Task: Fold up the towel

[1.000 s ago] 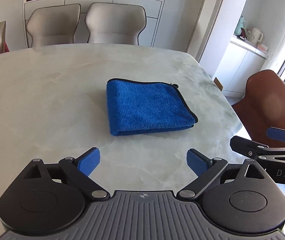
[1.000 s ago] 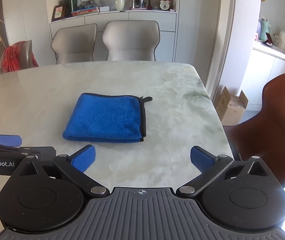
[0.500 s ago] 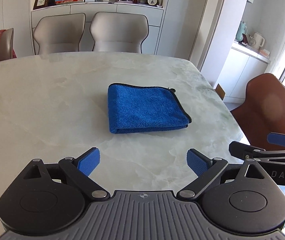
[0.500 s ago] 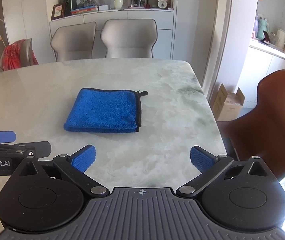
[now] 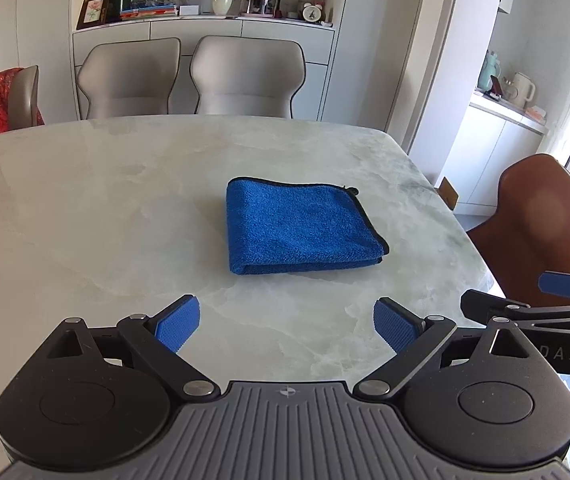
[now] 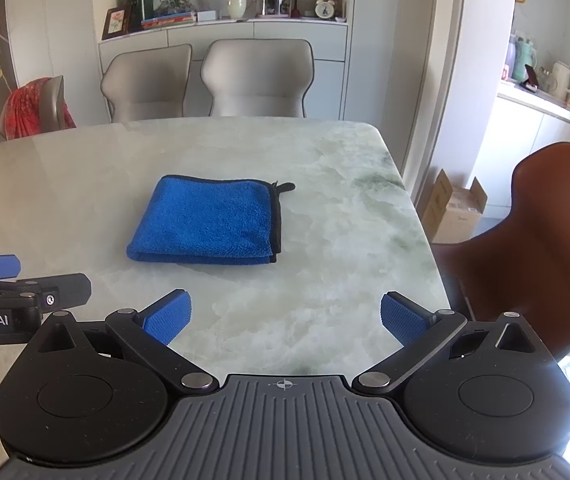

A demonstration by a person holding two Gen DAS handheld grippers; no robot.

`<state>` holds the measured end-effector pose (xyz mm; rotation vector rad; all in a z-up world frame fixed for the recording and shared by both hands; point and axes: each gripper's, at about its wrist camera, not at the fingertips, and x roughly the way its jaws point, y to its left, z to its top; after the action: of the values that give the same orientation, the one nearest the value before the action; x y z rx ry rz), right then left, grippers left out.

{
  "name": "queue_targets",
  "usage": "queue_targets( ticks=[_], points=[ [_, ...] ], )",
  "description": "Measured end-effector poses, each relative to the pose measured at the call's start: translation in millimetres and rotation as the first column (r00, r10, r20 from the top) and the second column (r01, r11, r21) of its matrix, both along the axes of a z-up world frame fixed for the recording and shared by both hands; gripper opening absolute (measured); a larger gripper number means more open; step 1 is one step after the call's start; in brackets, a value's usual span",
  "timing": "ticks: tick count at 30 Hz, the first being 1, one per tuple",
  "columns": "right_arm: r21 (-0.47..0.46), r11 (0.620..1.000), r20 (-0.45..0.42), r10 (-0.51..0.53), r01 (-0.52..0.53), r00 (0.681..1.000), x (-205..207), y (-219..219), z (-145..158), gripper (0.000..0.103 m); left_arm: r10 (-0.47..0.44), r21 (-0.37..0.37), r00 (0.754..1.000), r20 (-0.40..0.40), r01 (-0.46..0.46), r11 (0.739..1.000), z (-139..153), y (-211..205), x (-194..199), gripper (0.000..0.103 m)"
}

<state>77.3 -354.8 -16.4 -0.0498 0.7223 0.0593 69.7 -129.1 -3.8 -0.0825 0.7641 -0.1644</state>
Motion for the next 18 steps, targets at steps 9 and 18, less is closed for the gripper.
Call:
queue_targets(
  ticks=[9,18],
  points=[
    [0.001,1.000,-0.001,-0.008,0.008,1.000,1.0,-5.2,2.1,0.102,-0.020,0.027,1.000,-0.006,0.020,0.999,-0.8,-5.2,-0.7,0.096],
    [0.003,1.000,-0.008,0.000,0.000,1.000,3.3,-5.0,0.8,0.102,-0.023,0.038,1.000,-0.014,0.024,0.999,-2.2,-5.6,1.8,0.096]
  ],
)
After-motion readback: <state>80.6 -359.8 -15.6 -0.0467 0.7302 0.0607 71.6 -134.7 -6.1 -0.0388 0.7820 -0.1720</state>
